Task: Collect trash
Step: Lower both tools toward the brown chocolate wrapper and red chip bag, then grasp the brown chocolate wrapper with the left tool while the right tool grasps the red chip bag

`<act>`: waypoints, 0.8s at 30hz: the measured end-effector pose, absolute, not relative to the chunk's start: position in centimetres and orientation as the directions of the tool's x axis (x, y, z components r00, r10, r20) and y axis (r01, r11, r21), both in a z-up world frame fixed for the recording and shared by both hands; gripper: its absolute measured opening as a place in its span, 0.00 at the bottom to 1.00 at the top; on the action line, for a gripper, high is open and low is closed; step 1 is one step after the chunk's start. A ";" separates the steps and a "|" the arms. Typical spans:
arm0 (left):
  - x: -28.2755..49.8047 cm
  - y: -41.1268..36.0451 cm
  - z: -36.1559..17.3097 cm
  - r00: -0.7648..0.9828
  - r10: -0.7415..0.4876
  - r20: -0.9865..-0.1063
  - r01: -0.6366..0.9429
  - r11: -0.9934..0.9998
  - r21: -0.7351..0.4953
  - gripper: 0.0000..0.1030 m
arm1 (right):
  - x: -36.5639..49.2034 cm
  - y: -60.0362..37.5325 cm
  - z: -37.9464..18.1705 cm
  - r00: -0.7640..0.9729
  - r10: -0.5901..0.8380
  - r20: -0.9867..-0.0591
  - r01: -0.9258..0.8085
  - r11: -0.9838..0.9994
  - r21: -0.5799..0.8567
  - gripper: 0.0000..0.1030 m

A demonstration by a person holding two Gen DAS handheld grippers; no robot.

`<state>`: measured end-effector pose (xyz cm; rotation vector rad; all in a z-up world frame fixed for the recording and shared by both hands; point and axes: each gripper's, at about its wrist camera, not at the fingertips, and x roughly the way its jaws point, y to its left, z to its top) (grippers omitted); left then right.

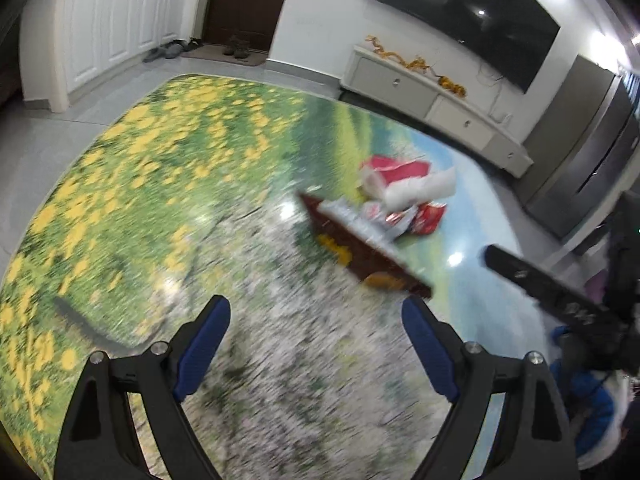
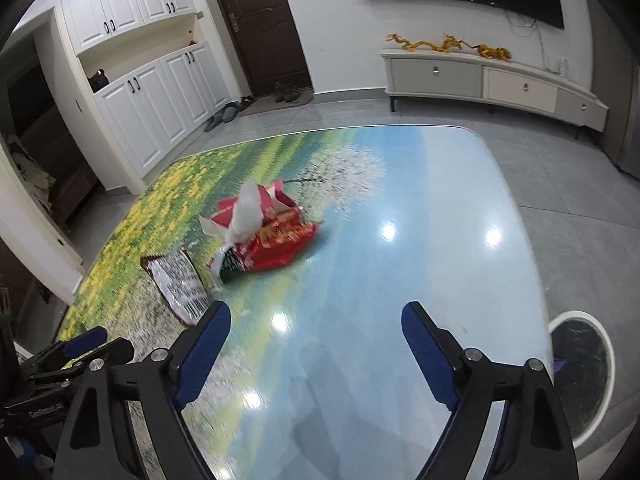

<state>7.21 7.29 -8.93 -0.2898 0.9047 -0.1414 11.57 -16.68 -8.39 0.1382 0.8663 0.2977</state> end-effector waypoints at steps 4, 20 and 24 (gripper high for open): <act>9.4 6.3 -8.8 0.601 -0.280 -0.748 0.017 0.941 -0.338 0.85 | 13.7 -16.0 -8.8 0.584 0.359 -0.728 -0.222 0.933 0.282 0.75; 13.4 5.3 -10.5 0.579 -0.232 -0.782 0.003 0.959 -0.282 0.84 | 18.5 -12.2 -10.5 0.530 0.408 -0.743 -0.302 0.910 0.284 0.74; 13.7 5.3 -10.6 0.586 -0.215 -0.781 0.005 0.965 -0.261 0.80 | 18.6 -12.2 -10.4 0.550 0.354 -0.756 -0.299 0.929 0.218 0.67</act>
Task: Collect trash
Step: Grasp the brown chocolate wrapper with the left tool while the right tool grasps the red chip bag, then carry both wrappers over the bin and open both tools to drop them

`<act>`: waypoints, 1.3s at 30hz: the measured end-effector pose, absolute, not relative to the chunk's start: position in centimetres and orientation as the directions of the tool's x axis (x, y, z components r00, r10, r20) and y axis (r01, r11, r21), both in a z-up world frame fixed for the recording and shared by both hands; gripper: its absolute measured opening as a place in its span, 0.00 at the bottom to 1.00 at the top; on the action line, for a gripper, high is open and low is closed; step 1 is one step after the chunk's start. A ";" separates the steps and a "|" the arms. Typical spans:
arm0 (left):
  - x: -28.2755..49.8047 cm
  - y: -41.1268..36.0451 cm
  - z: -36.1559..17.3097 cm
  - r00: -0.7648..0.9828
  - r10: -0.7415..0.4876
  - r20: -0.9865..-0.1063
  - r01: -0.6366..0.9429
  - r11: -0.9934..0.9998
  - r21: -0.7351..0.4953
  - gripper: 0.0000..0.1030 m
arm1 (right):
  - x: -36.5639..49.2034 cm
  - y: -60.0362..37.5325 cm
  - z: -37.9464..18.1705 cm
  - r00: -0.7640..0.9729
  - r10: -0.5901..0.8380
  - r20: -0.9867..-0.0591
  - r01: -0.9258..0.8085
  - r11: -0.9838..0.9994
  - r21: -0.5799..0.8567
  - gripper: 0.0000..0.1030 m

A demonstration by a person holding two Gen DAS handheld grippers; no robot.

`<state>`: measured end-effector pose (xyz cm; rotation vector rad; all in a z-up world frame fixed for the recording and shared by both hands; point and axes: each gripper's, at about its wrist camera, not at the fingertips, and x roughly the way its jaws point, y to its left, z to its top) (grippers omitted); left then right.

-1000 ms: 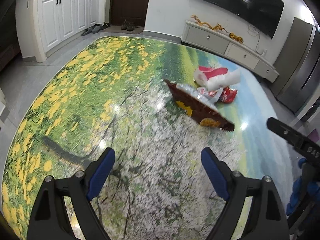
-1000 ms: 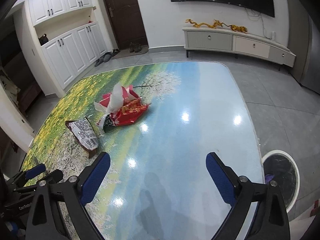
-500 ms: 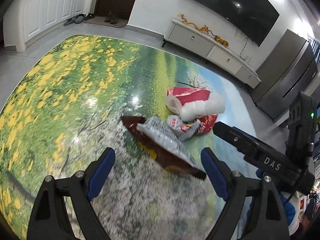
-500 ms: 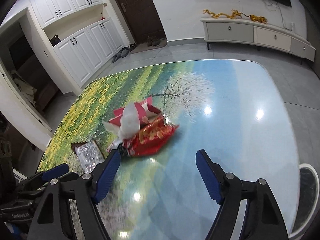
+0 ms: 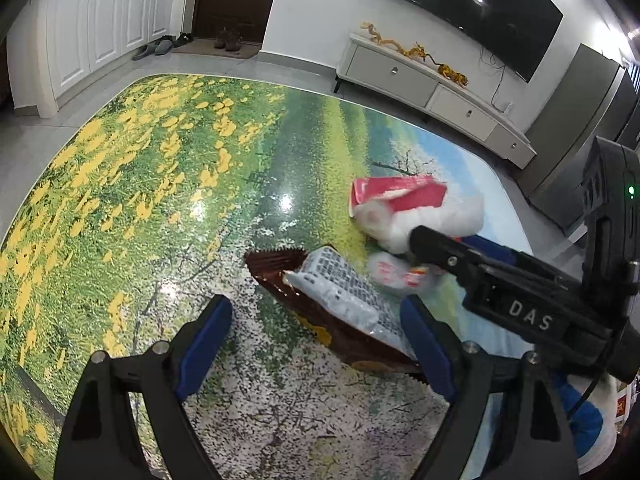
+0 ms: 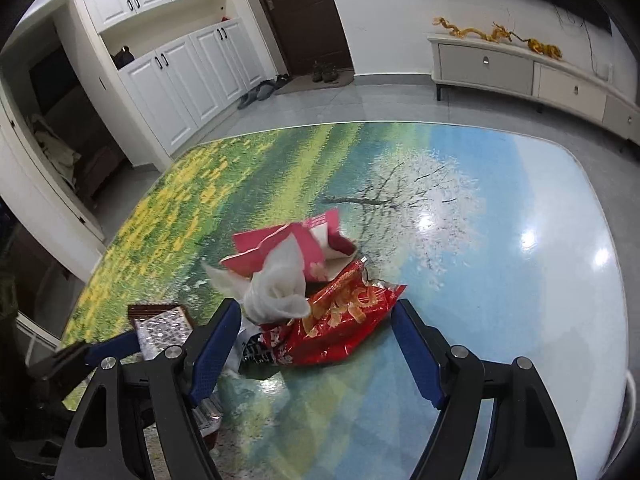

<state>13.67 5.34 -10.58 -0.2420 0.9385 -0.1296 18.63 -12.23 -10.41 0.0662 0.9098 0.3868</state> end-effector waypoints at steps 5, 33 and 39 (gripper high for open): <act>14.0 5.4 -10.7 0.590 -0.205 -0.781 0.012 0.969 -0.246 0.73 | 18.5 -14.5 -10.3 0.579 0.289 -0.763 -0.260 0.952 0.163 0.48; 9.3 2.8 -6.7 0.641 -0.277 -0.715 0.100 0.955 -0.280 0.20 | 6.9 -24.1 -6.8 0.639 0.342 -0.689 -0.228 0.940 0.255 0.17; 8.4 -0.8 -4.3 0.642 -0.313 -0.700 0.165 0.948 -0.273 0.19 | 3.6 -28.2 -4.7 0.699 0.327 -0.636 -0.185 0.942 0.281 0.17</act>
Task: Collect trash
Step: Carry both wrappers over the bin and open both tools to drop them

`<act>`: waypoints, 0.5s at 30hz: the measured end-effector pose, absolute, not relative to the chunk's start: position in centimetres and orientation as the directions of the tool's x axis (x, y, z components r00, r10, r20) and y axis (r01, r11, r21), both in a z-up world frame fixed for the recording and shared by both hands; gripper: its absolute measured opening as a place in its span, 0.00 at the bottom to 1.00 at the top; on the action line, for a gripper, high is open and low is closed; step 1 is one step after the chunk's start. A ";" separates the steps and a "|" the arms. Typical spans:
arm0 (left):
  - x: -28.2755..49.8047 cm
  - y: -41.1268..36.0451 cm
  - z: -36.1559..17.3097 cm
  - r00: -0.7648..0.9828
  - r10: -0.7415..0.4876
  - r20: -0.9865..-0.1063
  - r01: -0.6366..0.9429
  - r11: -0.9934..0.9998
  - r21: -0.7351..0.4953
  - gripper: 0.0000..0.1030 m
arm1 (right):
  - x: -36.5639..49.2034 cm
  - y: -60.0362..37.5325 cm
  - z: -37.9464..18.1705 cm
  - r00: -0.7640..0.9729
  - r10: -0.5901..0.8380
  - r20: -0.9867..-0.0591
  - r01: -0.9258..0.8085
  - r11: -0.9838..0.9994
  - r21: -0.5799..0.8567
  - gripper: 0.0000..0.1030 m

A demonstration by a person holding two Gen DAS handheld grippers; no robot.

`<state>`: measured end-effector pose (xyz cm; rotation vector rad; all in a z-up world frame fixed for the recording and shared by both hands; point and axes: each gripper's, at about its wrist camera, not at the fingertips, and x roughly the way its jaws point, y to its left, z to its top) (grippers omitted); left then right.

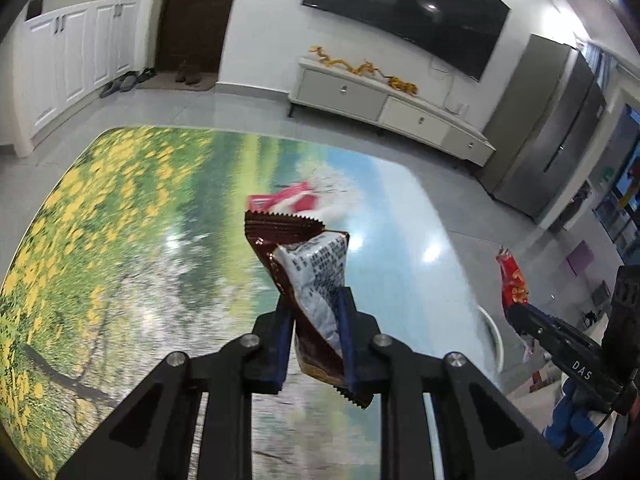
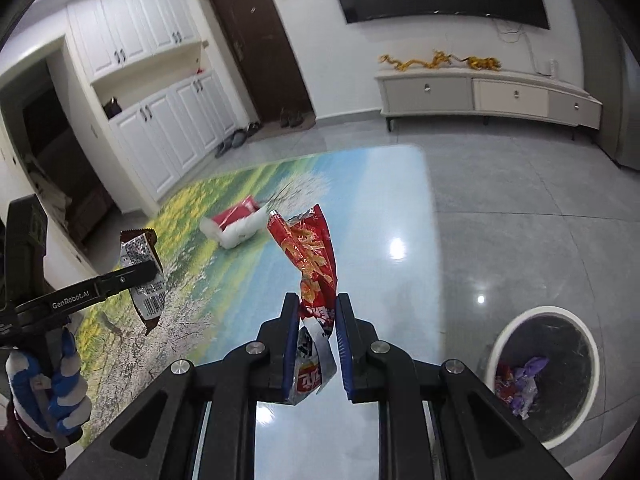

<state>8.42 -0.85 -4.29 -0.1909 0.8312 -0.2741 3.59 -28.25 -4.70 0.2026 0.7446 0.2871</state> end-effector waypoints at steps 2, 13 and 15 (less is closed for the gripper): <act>8.4 -2.8 -3.6 0.632 -0.338 -0.697 0.200 0.941 -0.274 0.19 | 2.6 -30.0 -4.3 0.716 0.310 -0.625 -0.158 0.945 0.288 0.17; 9.2 -15.9 -1.8 0.533 -0.456 -0.713 0.428 0.872 -0.238 0.19 | -0.6 -41.5 -5.8 0.770 0.165 -0.617 0.065 0.941 0.333 0.17; 9.7 -19.2 -2.0 0.503 -0.471 -0.725 0.468 0.853 -0.229 0.19 | -0.7 -43.6 -6.5 0.769 0.139 -0.624 0.112 0.932 0.345 0.17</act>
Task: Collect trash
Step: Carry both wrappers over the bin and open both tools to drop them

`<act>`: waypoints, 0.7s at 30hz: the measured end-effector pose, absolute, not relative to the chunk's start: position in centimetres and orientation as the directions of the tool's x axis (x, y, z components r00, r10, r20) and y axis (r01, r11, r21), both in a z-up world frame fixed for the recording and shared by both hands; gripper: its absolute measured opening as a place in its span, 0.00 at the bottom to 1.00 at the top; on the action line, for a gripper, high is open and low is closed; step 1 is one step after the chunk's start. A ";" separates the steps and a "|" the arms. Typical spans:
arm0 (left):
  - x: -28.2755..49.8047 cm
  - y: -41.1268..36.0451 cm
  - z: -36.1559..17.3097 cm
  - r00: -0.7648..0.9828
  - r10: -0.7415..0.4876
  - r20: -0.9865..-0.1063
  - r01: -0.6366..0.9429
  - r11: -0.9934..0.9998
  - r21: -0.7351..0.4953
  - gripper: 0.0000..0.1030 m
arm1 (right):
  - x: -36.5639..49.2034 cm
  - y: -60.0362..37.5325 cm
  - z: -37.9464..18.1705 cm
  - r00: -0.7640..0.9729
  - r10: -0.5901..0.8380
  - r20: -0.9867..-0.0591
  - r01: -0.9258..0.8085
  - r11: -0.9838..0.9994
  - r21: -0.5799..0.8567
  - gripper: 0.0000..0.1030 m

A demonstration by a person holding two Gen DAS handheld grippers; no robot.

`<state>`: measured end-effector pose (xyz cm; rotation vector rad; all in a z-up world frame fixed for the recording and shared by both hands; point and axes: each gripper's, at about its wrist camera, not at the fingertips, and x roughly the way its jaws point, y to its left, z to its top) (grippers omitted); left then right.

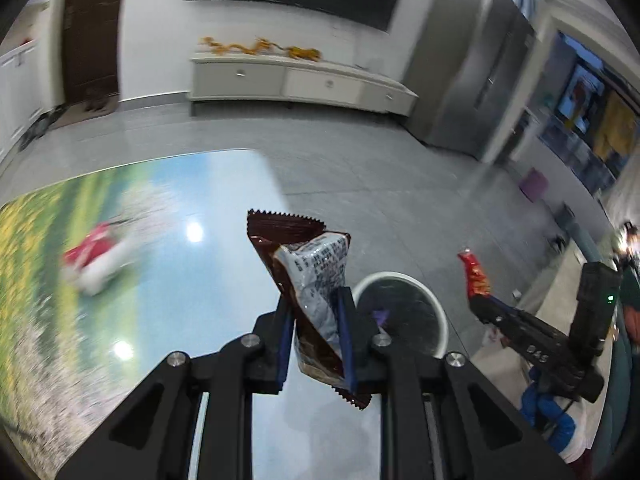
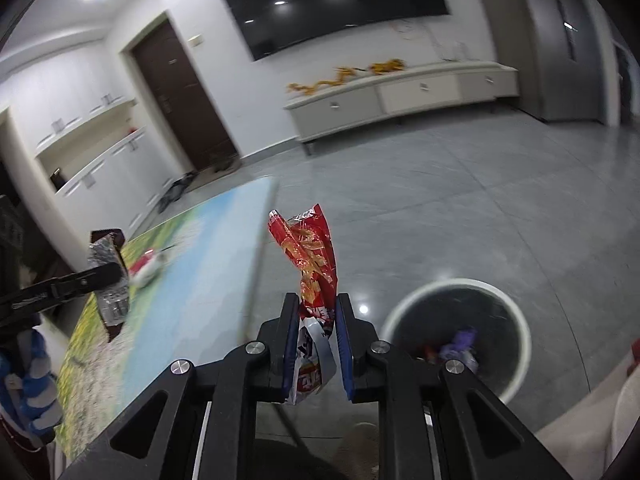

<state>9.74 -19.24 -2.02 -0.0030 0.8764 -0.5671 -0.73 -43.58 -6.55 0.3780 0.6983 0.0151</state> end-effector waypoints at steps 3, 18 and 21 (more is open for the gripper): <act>10.4 -23.2 -2.6 0.474 -0.474 -0.742 0.509 0.835 -0.208 0.19 | -0.9 -46.3 -7.6 0.766 0.107 -0.633 0.168 0.918 0.359 0.17; 13.0 -39.0 -9.5 0.298 -0.446 -0.844 0.627 0.758 -0.179 0.22 | 0.7 -53.8 -14.3 0.686 0.044 -0.726 0.357 0.850 0.388 0.19; 13.5 -40.6 -10.8 0.286 -0.438 -0.852 0.630 0.756 -0.177 0.22 | 1.2 -54.2 -15.5 0.667 0.045 -0.743 0.372 0.844 0.385 0.20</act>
